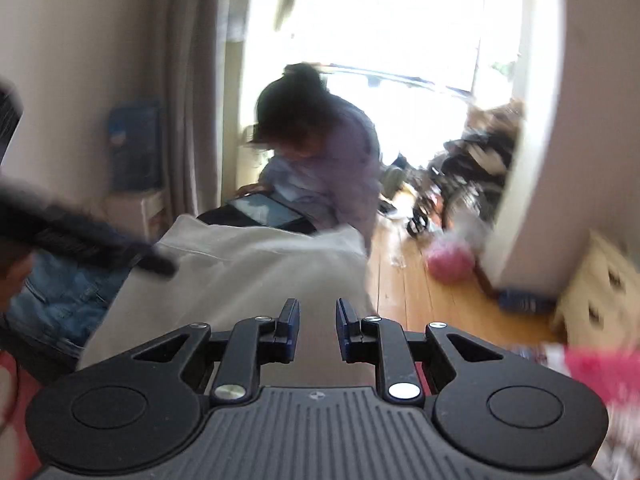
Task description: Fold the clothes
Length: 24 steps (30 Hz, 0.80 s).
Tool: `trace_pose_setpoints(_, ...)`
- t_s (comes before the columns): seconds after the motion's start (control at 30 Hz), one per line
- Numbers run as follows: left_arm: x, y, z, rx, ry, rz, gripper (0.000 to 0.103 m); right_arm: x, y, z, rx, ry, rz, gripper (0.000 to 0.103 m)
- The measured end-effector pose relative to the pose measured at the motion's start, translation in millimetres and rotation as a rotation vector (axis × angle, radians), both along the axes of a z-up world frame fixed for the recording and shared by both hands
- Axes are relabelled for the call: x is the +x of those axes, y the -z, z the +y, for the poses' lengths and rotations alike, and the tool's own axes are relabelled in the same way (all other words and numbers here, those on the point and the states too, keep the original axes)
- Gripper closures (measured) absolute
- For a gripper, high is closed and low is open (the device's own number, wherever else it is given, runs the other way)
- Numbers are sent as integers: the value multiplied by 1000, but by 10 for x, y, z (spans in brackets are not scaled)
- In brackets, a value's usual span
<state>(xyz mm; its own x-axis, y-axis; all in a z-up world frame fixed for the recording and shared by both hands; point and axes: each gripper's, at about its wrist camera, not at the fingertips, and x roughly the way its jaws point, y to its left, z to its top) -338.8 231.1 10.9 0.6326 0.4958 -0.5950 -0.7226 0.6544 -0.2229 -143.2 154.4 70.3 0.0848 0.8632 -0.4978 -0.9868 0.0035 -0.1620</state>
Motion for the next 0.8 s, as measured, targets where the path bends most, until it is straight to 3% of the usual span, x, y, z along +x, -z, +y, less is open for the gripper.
trace_pose_setpoints(0.1, 84, 164, 256, 114, -113, 68, 66, 96, 275, 455, -99, 29, -26, 87)
trace_pose_setpoints(0.13, 339, 295, 389, 108, -141, 102, 66, 143, 365, 563, -124, 31, -29, 87)
trace_pose_setpoints(0.23, 510, 615, 660, 32, -173, 151, 65, 258, 571, 836, -166, 29, -28, 87)
trace_pose_setpoints(0.33, 598, 787, 741, 68, -154, 190, 65, 335, 650, 994, -164, 27, 4, 86)
trace_pose_setpoints(0.43, 657, 840, 854, 16, -182, 155, 65, 474, 650, 887, -159, 34, 85, 78)
trace_pose_setpoints(0.53, 623, 712, 740, 37, -161, 163, 64, 628, 528, 757, -173, 11, 165, 78)
trace_pose_setpoints(0.7, 550, 427, 620, 37, -118, 200, 65, 784, -26, 500, -112, -110, 285, 78)
trace_pose_setpoints(0.8, 502, 117, 571, 83, -84, 152, 64, 762, -169, 642, -90, -157, 357, 78)
